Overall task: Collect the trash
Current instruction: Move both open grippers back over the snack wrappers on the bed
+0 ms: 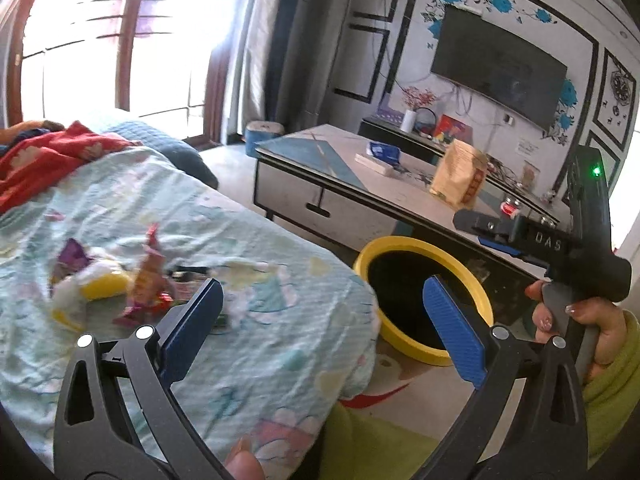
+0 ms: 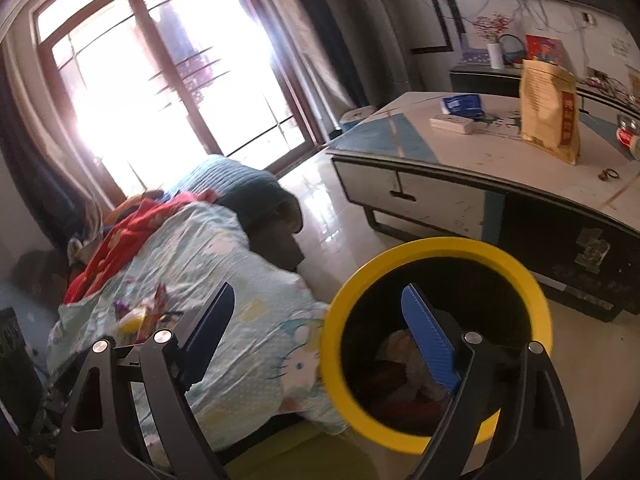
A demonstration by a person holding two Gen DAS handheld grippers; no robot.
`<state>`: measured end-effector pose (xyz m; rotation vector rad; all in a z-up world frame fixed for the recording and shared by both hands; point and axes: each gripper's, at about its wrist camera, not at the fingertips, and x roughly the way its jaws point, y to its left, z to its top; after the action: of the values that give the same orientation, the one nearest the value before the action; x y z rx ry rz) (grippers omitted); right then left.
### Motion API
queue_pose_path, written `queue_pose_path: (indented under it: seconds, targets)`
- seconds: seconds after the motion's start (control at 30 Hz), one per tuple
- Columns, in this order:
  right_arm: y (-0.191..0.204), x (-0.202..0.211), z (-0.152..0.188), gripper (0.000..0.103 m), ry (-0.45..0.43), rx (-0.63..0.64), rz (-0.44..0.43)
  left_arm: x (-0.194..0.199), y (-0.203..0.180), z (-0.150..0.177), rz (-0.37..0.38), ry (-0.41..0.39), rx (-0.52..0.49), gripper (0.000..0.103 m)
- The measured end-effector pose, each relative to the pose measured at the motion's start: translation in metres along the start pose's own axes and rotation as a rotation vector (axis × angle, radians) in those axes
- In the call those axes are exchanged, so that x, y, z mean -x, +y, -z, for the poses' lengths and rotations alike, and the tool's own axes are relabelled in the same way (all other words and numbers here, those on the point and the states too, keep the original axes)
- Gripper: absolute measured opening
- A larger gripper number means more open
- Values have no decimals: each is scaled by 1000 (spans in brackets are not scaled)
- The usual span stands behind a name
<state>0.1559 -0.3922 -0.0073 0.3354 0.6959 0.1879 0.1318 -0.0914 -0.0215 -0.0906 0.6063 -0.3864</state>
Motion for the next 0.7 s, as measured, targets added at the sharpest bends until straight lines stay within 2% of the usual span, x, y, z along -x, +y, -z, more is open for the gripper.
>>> queue_pose_path:
  seconds: [0.27, 0.7]
  targets:
    - [49, -1, 10, 83, -1, 100, -24, 24, 32, 0, -55, -59, 41, 92]
    - [104, 2, 26, 85, 16, 214, -84, 55, 77, -3, -128, -141, 133, 92]
